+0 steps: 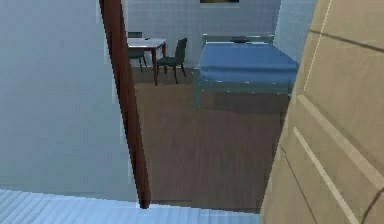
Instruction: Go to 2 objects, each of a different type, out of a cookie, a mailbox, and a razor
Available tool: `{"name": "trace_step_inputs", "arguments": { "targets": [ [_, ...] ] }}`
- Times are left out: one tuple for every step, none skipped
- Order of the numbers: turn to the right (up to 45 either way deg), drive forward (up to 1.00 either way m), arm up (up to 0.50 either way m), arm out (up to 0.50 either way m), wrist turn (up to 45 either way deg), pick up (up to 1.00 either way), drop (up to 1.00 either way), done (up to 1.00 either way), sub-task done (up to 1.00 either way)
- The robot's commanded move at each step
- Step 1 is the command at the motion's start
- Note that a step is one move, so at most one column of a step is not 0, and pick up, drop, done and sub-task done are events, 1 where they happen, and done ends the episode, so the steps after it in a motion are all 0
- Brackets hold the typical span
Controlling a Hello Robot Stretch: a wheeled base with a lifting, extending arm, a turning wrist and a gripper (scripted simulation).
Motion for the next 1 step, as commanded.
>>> {"name": "trace_step_inputs", "arguments": {
  "targets": [
    [-45.0,0.00,0.00,0.00,0.0,0.00,0.00,0.00,0.00]
  ]
}}
